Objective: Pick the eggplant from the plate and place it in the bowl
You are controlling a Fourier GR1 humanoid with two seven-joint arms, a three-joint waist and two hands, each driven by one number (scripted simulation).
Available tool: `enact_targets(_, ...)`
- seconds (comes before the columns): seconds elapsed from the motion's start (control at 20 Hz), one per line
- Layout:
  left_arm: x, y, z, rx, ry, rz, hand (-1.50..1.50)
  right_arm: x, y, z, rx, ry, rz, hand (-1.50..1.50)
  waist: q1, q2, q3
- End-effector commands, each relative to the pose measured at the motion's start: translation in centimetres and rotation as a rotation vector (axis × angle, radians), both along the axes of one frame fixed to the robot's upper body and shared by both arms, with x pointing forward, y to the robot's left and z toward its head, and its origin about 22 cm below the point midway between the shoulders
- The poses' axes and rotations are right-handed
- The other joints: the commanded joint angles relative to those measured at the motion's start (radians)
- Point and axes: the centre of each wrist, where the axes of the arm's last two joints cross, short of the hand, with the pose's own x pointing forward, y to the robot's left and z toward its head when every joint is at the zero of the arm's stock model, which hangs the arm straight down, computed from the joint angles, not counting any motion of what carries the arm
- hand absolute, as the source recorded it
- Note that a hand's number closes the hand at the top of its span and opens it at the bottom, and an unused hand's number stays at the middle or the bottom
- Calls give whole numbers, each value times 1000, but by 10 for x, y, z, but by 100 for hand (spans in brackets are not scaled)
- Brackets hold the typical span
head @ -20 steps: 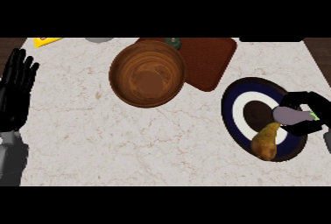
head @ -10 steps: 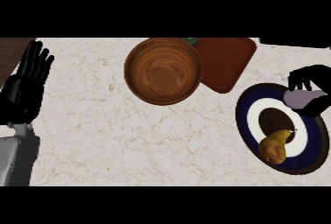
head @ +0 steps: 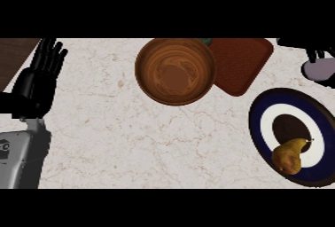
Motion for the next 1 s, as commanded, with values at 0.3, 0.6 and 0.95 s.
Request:
enact_targets(0.3,4,4,4,19,9,34,0,16,-3,76,255,-157,280,150,-25,-10,-1)
enact_targets(0.6,7,3,8,16,-3,51,0,37,35,100,465,-82,406,150,-44,-21,-4)
enact_targets(0.95,-3,18,-5,10,48,60,0,54,89,128,553,55,513,150,-71,-37,-7)
